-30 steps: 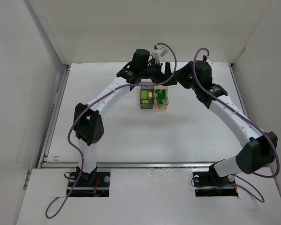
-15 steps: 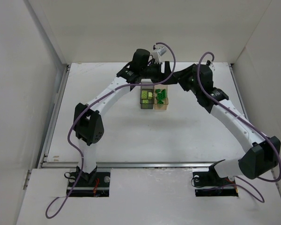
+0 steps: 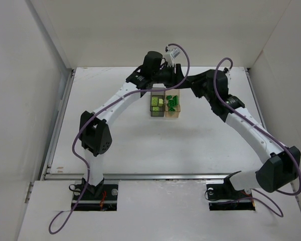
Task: Sort the legos into containers by color
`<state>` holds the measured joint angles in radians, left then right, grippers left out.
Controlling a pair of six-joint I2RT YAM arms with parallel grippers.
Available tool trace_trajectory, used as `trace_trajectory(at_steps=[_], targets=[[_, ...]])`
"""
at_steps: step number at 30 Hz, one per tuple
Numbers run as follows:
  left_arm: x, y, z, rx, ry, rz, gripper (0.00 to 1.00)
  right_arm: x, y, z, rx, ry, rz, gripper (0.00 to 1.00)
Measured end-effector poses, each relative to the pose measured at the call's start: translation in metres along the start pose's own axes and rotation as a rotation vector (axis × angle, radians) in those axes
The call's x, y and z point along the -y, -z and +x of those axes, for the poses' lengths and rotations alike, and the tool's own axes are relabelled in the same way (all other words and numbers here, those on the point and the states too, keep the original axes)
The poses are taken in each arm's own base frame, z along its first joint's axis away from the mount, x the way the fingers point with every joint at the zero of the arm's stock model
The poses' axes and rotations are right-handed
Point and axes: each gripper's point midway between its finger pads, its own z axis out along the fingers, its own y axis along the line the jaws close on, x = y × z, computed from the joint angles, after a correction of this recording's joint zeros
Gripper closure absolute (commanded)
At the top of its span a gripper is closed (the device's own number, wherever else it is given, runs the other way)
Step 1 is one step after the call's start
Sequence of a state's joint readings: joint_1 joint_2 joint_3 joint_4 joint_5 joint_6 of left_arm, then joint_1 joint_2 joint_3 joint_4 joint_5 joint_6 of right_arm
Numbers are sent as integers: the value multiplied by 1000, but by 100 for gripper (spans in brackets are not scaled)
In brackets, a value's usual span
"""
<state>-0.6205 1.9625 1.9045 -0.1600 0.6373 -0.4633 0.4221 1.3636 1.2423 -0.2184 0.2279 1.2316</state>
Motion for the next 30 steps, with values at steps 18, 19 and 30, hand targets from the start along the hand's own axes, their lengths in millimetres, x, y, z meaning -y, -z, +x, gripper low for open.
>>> trace_trajectory(at_steps=[18,19,30], targets=[[-25,6,4,-20,-77,-82,100,10,-18,16,-67,119,13,8],[-29,7,5,-24,-99,-93,100,12,-19,18,-80,130,14,8],[-59,13,10,-71,-353,-185,100,19,-40,42,-292,226,-43,45]])
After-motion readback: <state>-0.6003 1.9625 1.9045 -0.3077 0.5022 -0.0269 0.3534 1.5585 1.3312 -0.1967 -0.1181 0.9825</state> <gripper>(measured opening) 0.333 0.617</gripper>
